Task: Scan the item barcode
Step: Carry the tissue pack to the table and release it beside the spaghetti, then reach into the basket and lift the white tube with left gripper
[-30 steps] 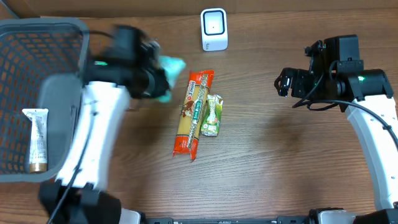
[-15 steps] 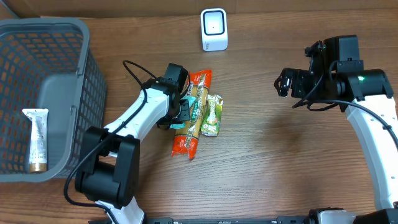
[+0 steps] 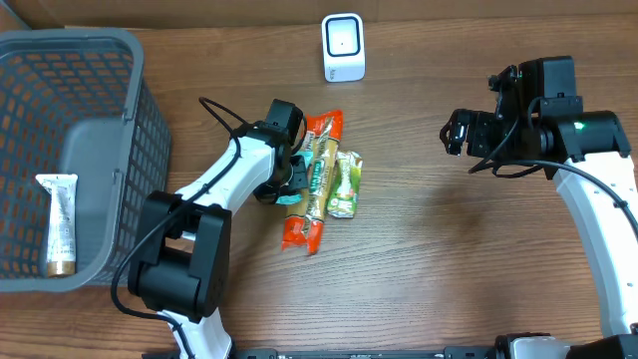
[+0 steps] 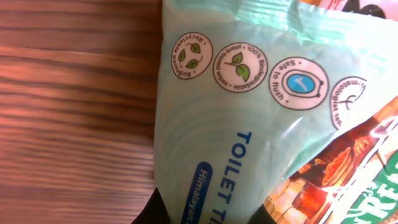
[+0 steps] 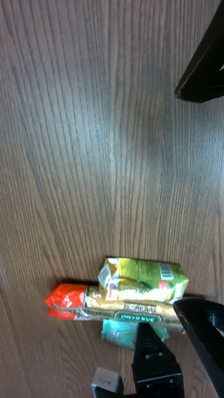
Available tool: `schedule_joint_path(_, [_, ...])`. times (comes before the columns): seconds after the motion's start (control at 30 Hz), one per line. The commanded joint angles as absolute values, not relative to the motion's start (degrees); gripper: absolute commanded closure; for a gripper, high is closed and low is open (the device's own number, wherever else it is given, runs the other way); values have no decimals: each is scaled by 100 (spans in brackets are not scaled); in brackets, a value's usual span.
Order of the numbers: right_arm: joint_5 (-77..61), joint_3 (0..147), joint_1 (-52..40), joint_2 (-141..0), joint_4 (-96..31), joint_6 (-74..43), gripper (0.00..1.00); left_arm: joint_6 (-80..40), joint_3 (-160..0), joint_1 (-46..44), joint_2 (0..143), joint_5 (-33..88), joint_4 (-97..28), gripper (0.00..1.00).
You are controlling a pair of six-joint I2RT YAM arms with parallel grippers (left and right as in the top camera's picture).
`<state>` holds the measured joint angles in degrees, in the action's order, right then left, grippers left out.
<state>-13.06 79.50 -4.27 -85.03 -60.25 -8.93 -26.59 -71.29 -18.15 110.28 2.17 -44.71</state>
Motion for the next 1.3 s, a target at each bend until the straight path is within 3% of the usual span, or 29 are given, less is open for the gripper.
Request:
schedule_joint_path(0.0, [-1295, 8062, -478, -8499, -6001, -867, 0, -2115, -6921, -2034, 11507, 1658, -4554, 96])
schedule_joint_path(0.13, [-1297, 8062, -478, -8499, -5999, -867, 0, -1979, -6928, -2032, 11507, 2279, -4683, 96])
schedule_joint_path(0.2, [-1297, 8062, -478, -8499, -5999, -869, 0, -1940, -6930, -2016, 11507, 2517, -4692, 90])
schedule_joint_path(0.43, [-1295, 8062, -478, -8499, -6005, -867, 0, -1802, -7548, -1844, 11491, 2340, -5201, 55])
schedule_joint_path(0.67, [-1295, 8062, -478, -8499, -6020, -867, 0, -1323, -9664, -1330, 11310, 1476, -6840, 25])
schedule_joint_path(0.93, [-1295, 8062, -478, -8499, -6040, -867, 0, -1282, -12731, -722, 10833, 261, -8654, 21])
schedule_joint_path(1.0, [-1293, 8062, -478, -8499, -6055, -864, 0, -1376, -13334, -436, 10582, -336, -9067, 0])
schedule_joint_path(1.27, [-1297, 8062, -478, -8499, -6010, -867, 0, -1339, -13496, 1201, 9950, -829, -9682, 0])
